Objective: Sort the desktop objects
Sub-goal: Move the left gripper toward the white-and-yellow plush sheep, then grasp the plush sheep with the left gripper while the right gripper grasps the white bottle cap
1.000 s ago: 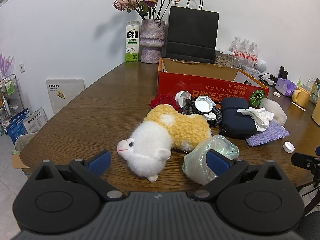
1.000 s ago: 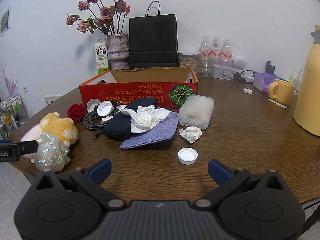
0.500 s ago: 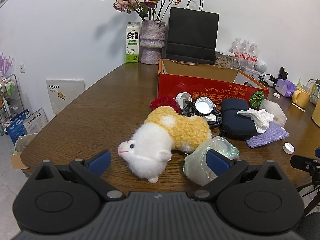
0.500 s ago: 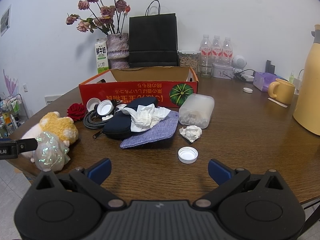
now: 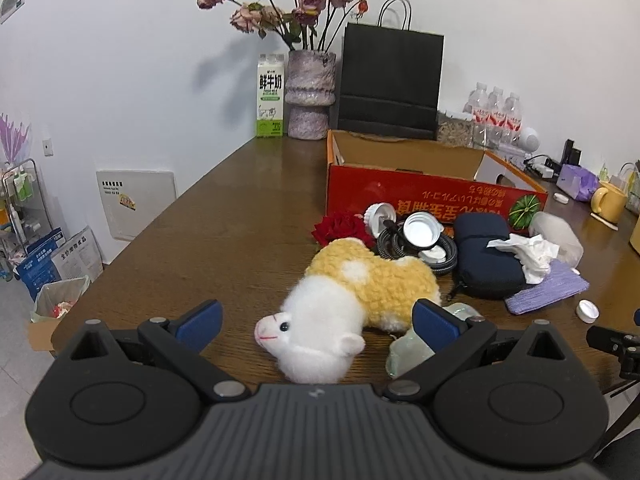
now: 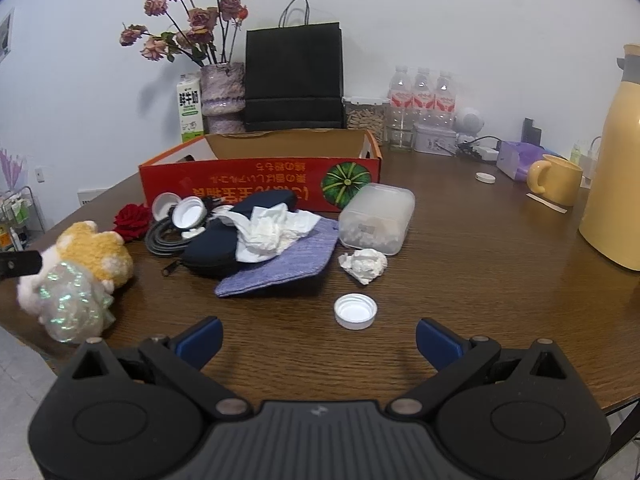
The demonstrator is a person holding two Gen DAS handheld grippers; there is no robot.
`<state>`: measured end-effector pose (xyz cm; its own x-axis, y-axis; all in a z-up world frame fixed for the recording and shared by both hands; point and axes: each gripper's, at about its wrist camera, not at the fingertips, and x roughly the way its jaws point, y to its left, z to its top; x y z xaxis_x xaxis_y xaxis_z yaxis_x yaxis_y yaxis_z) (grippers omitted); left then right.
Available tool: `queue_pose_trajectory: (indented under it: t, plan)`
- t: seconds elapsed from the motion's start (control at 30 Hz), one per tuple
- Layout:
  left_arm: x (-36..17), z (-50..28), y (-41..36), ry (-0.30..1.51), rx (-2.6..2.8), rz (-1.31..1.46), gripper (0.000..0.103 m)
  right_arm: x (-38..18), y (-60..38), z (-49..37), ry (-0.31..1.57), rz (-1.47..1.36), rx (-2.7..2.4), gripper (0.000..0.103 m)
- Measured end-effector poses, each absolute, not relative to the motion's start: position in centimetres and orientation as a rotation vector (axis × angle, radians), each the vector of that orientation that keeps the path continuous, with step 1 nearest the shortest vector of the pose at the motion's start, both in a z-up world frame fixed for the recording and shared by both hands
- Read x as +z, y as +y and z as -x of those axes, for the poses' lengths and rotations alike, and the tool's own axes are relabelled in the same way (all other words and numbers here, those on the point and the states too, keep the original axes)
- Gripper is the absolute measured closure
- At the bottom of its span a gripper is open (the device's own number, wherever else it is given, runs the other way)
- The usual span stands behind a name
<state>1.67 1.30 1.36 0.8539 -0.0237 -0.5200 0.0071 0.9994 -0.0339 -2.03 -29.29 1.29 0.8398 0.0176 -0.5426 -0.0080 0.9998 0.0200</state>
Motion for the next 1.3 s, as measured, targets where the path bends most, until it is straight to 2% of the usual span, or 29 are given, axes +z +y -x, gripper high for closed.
queue_pose_trajectory:
  t: [0.23, 0.53, 0.6, 0.63, 0.77, 0.8, 1.3]
  plan:
    - [-0.2, -3.5, 2.0, 0.603, -0.011, 0.033, 0.000, -0.1, -30.1, 0.1, 0.595, -0.005, -0.005, 0.007]
    - [-1.9, -6.4, 1.8, 0.648, -0.061, 0.001, 0.003, -1.1, -30.7, -1.9, 0.586, -0.002, 0.007, 0.023]
    - [-2.2, -6.8, 1.7, 0.656, -0.075, 0.002, 0.008, -1.0, -30.7, -2.1, 0.579, -0.001, 0.015, 0.036]
    - [-2.3, -7.0, 1.6, 0.661, -0.085, 0.006, 0.013, -1.0, -30.8, -2.1, 0.577, -0.004, 0.017, 0.039]
    - [-2.5, -7.1, 1.2, 0.651, -0.101, -0.010, 0.038, -0.9, -30.8, -1.9, 0.566, -0.007, 0.023, 0.071]
    - [-2.5, -7.1, 1.2, 0.646, -0.103, -0.008, 0.039, -0.9, -30.8, -1.9, 0.563, -0.011, 0.025, 0.075]
    - [0.4, -6.0, 2.0, 0.548, -0.097, 0.039, 0.050, 1.0, -31.2, -0.9, 0.481, -0.004, 0.025, 0.076]
